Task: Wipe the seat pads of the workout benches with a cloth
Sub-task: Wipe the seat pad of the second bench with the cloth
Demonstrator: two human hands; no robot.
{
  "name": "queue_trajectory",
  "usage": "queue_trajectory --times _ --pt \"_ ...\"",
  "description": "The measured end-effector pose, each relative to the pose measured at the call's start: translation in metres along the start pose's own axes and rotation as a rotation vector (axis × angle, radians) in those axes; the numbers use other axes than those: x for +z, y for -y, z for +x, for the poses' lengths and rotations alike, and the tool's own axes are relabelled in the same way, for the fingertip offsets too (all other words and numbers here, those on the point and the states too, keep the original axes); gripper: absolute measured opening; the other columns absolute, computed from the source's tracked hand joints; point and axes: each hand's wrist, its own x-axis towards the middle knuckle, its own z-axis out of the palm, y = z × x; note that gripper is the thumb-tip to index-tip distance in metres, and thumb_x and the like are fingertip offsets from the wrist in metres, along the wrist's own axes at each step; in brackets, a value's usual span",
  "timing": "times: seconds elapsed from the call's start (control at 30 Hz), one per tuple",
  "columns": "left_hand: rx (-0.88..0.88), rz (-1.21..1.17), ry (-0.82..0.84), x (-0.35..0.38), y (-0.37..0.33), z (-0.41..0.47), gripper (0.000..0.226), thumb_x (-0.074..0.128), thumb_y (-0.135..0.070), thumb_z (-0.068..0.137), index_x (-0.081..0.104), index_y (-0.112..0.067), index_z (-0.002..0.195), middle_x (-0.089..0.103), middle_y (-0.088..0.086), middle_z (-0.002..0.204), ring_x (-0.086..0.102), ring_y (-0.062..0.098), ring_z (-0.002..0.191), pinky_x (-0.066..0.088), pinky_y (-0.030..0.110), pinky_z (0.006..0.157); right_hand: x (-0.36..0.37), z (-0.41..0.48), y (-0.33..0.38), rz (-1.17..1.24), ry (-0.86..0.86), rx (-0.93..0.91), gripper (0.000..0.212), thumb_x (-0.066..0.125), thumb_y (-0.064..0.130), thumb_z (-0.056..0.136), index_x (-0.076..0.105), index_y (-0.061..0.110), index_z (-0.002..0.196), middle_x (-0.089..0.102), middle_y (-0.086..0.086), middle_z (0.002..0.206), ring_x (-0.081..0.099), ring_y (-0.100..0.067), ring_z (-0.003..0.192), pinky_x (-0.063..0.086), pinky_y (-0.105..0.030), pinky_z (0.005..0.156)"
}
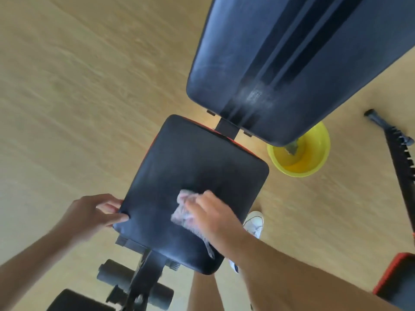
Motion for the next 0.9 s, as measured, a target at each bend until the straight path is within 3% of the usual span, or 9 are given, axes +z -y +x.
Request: queue_trajectory --times 0.1,0.17,0.23,0.33,0.43,0.53,0.6,0.73,0.9 --pt "-0.027 -0.091 -0.061 0.006 0.002 -0.004 0.018 0.093 -0.03 0.067 0.081 -0.036 0.08 0.079 -0.018 0.075 0.076 0.008 0.055 0.061 0.037 0.069 -0.007 -0.01 -0.021 -0.163 0.138 -0.504 0.02 0.056 -0.003 0.094 0.071 0.009 0.088 0.059 -0.004 0.078 0.049 -0.023 0.07 0.05 -0.033 0.067" --pt "-0.022 -0.119 -0.089 0.009 0.006 -0.007 0.019 0.092 -0.032 0.068 0.08 -0.042 0.08 0.079 -0.018 0.076 0.076 0.009 0.055 0.061 0.036 0.067 -0.035 0.03 -0.063 -0.247 -0.061 -0.346 0.026 0.049 -0.002 0.093 0.071 0.009 0.086 0.056 -0.004 0.074 0.049 -0.023 0.067 0.05 -0.034 0.062" --pt "-0.026 -0.163 -0.107 0.012 0.008 -0.011 0.018 0.09 -0.031 0.071 0.079 -0.042 0.081 0.08 -0.014 0.076 0.076 0.012 0.054 0.063 0.036 0.065 -0.059 0.068 -0.081 -0.261 -0.291 0.043 0.022 0.054 -0.002 0.088 0.073 0.006 0.095 0.058 -0.008 0.077 0.056 -0.028 0.073 0.055 -0.04 0.065" --pt "-0.021 -0.234 -0.148 0.017 0.01 -0.012 0.022 0.091 -0.022 0.073 0.08 -0.037 0.085 0.08 -0.003 0.076 0.077 0.017 0.054 0.063 0.028 0.059 -0.027 0.076 -0.03 -0.134 -0.262 0.329 0.028 0.052 0.017 0.095 0.072 0.005 0.111 0.062 -0.01 0.089 0.056 -0.029 0.086 0.053 -0.036 0.078" --pt "-0.021 -0.24 -0.145 0.018 0.011 -0.011 0.025 0.091 -0.026 0.072 0.077 -0.039 0.088 0.078 0.003 0.078 0.077 0.016 0.052 0.06 0.028 0.062 0.027 0.035 0.044 0.025 0.16 -0.1 0.026 0.044 0.002 0.099 0.07 0.002 0.096 0.06 -0.01 0.084 0.061 -0.033 0.083 0.05 -0.035 0.073" --pt "-0.016 -0.276 -0.136 0.019 0.01 -0.01 0.027 0.092 -0.026 0.072 0.073 -0.044 0.083 0.077 0.006 0.079 0.077 0.017 0.052 0.06 0.033 0.068 0.02 0.042 0.029 -0.151 0.169 -0.594 0.018 0.056 -0.002 0.09 0.069 0.009 0.085 0.058 -0.004 0.078 0.052 -0.024 0.072 0.048 -0.034 0.065" --pt "-0.028 -0.297 -0.129 0.019 0.012 -0.009 0.026 0.091 -0.027 0.073 0.074 -0.043 0.083 0.077 0.008 0.079 0.077 0.018 0.053 0.057 0.036 0.069 -0.011 0.092 -0.015 -0.221 -0.065 -0.425 0.013 0.063 -0.002 0.087 0.069 0.009 0.083 0.057 -0.006 0.075 0.052 -0.024 0.069 0.05 -0.035 0.063" --pt "-0.061 -0.35 -0.121 0.02 0.016 -0.008 0.024 0.092 -0.024 0.072 0.08 -0.034 0.091 0.078 0.01 0.084 0.077 0.02 0.054 0.051 0.013 0.054 -0.042 0.145 -0.032 -0.18 -0.418 0.301 0.023 0.063 -0.008 0.08 0.074 0.003 0.098 0.06 -0.012 0.079 0.059 -0.032 0.077 0.058 -0.039 0.069" --pt "-0.09 -0.348 -0.095 0.022 0.02 -0.001 0.03 0.089 -0.018 0.077 0.083 -0.021 0.106 0.081 0.007 0.085 0.076 0.013 0.052 0.049 0.007 0.045 0.047 0.052 0.072 -0.118 -0.001 -0.467 0.03 0.047 0.0 0.099 0.074 0.007 0.089 0.067 -0.008 0.083 0.057 -0.025 0.073 0.052 -0.036 0.063"
